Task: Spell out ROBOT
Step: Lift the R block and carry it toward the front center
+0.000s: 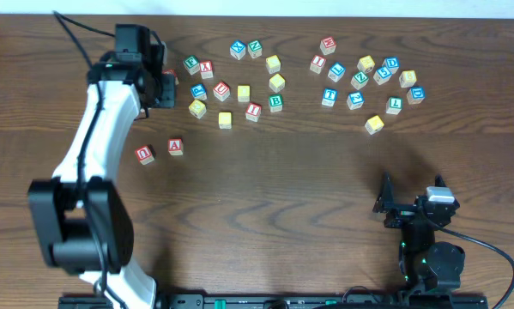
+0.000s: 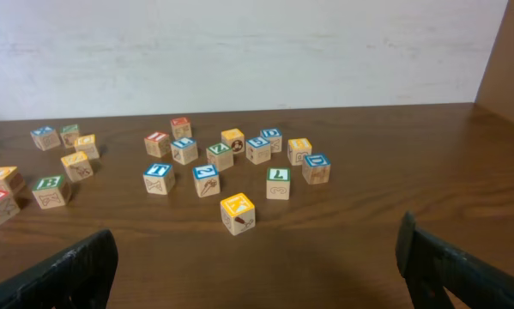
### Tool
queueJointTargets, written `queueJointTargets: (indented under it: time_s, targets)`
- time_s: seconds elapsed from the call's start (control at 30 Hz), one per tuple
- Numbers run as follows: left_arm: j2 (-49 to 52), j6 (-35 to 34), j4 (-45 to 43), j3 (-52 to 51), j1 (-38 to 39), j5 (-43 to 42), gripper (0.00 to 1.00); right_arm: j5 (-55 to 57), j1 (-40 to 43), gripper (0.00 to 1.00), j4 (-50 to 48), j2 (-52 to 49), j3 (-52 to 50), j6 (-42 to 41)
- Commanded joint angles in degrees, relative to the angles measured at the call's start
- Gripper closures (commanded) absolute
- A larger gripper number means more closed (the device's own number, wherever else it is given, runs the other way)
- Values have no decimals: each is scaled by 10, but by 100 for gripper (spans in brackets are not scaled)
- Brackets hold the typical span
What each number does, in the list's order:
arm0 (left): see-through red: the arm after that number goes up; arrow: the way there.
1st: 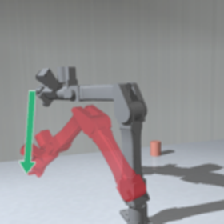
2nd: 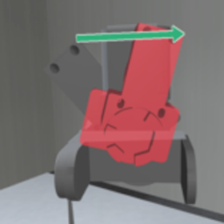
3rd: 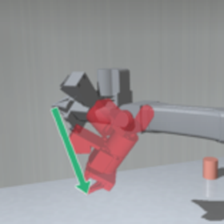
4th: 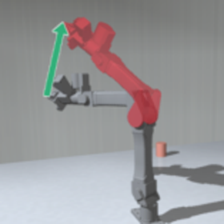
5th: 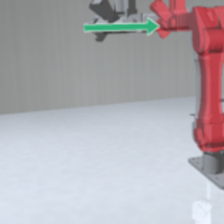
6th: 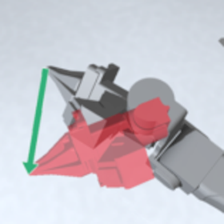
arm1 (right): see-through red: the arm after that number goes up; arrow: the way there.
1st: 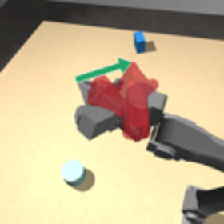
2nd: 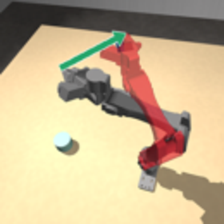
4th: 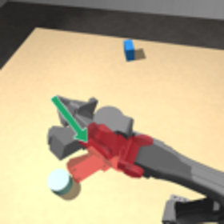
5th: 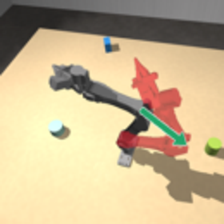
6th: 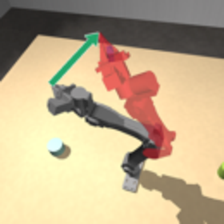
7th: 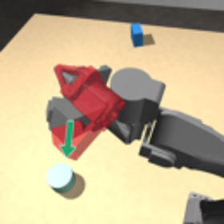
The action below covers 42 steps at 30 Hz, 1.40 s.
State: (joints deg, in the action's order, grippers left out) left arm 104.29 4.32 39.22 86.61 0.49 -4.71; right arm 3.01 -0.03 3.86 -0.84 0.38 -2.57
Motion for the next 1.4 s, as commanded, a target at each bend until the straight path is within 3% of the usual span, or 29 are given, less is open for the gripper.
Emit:
queueJointTargets:
  time_s: [0.0, 0.3, 0.57, 0.6, 0.73, 1.37]
  targets:
    - [-52, -8, 10, 7, -2, -21, 74, 5, 0, 1, 2, 3, -1, -6]
    - [-158, -32, 92, 7, 25, -24, 76, 5, 0, 1, 2, 3, -1, -6]
    - [-188, -61, 135, 3, 113, -17, 81, 5, 0, 1, 2, 3, -1, -6]
    - [-188, -67, 135, -4, 123, -10, 85, 5, 0, 1, 2, 3, -1, -6]
    - [-188, -90, 134, -42, 151, 29, 85, 5, 0, 1, 2, 3, -1, -6]
    - [-189, -195, 19, -272, 229, 28, 85, 5, 0, 1, 2, 3, -1, -6]
